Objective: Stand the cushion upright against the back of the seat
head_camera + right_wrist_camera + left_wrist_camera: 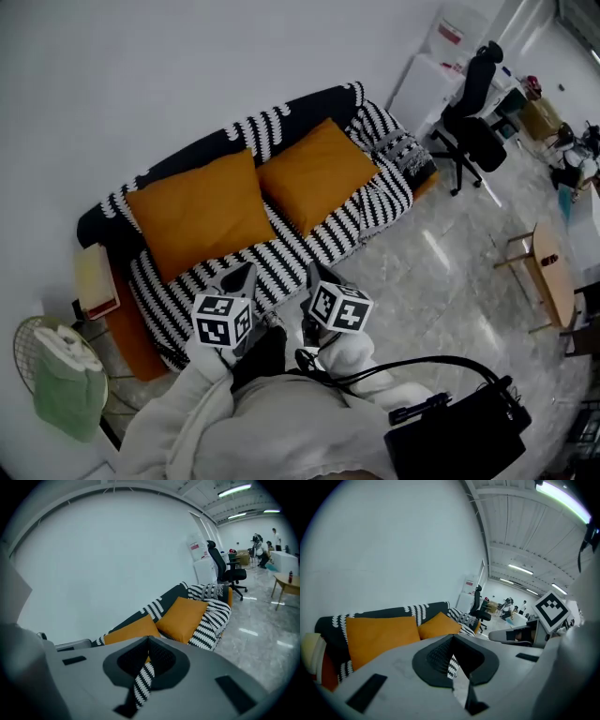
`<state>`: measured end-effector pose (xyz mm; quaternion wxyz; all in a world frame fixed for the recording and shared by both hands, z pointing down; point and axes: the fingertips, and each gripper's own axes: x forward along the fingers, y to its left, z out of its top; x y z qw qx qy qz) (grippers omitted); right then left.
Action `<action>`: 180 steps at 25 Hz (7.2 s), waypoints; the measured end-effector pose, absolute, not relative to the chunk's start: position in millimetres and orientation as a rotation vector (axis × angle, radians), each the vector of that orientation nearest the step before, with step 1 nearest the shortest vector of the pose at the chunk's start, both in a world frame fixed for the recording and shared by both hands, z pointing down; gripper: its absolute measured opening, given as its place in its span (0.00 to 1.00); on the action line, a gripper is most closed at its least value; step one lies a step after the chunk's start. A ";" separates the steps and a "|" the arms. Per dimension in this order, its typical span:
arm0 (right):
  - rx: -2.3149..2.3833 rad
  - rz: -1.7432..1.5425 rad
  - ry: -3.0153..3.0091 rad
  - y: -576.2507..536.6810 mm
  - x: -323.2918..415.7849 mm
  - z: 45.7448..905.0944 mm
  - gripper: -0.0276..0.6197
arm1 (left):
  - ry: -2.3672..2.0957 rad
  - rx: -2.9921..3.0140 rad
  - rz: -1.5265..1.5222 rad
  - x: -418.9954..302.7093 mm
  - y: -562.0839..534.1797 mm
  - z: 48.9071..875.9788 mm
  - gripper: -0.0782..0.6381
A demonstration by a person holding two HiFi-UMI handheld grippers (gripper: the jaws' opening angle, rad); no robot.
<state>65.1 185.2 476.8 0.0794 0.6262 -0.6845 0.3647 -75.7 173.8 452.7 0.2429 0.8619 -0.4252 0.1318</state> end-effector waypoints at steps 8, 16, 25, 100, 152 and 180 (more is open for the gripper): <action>1.888 1.079 -1.996 121.2 117.1 470.8 0.14 | -1.110 2.364 0.343 -27.5 114.6 450.6 0.12; 1.840 1.107 -2.018 67.5 125.4 480.0 0.14 | -1.205 2.274 0.359 -39.2 67.7 458.2 0.12; 1.734 1.008 -2.075 -3.7 123.4 466.3 0.14 | -1.297 2.204 0.231 -43.2 6.9 457.1 0.12; 1.152 1.286 -1.909 -113.0 130.6 731.2 0.14 | -1.448 1.890 0.510 -25.6 -112.5 704.8 0.26; 1.190 1.410 -1.850 -120.1 153.2 769.7 0.14 | -1.402 1.648 1.123 -67.6 -155.8 823.1 0.13; 1.231 1.045 -2.249 -164.5 66.3 542.8 0.14 | -1.739 1.663 0.613 -135.7 -117.3 575.9 0.12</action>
